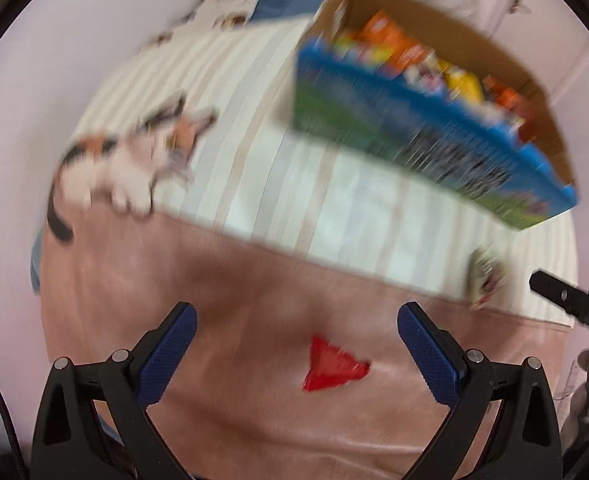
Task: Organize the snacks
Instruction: 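Move both tools back over the remaining snacks on the bed, then grasp the red wrapper with the left tool while the right tool grasps the small white packet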
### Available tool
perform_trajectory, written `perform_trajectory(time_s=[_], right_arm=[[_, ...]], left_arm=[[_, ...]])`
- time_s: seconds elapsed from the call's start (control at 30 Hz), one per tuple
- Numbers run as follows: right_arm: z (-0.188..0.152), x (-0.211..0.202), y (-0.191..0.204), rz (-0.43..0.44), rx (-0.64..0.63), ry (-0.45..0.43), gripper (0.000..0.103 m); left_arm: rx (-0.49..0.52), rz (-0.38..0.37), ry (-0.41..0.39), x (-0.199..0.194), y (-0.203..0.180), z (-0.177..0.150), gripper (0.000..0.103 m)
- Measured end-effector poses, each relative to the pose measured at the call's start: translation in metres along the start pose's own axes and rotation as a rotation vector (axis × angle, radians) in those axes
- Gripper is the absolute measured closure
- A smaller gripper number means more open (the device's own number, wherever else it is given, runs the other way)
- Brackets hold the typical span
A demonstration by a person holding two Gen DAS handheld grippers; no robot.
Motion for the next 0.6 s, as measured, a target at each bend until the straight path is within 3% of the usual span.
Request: perform_trajectory(time_s=[0.1, 0.3, 0.53, 0.6], right_arm=[[0.002, 0.031, -0.006, -0.009, -0.003, 0.049, 0.004], [0.006, 0.077, -0.014, 0.024, 0.03, 0.136, 0.018], [0.009, 0.102, -0.009, -0.022, -0.014, 0.155, 0.04], [0.009, 0.104, -0.008, -0.028, -0.028, 0.156, 0.041]], left_arm=[[-0.038, -0.009, 0.074, 0.024, 0.005, -0.02, 0.0], [-0.064, -0.054, 0.164, 0.056, -0.007, -0.052, 0.007], [-0.033, -0.079, 0.233, 0.078, -0.03, -0.072, 0.007], [-0.022, -0.078, 0.242, 0.083, -0.034, -0.075, 0.007]])
Point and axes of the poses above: each gripper's, at about its wrist camera, not at the fingertips, and x roughly the way its jaws point, y to its left, z to its top, the point moved 4 cm from there along x, roughly the way its jaws point, and after that the axes turned 1 degree about -y, right-handed, at the moved point
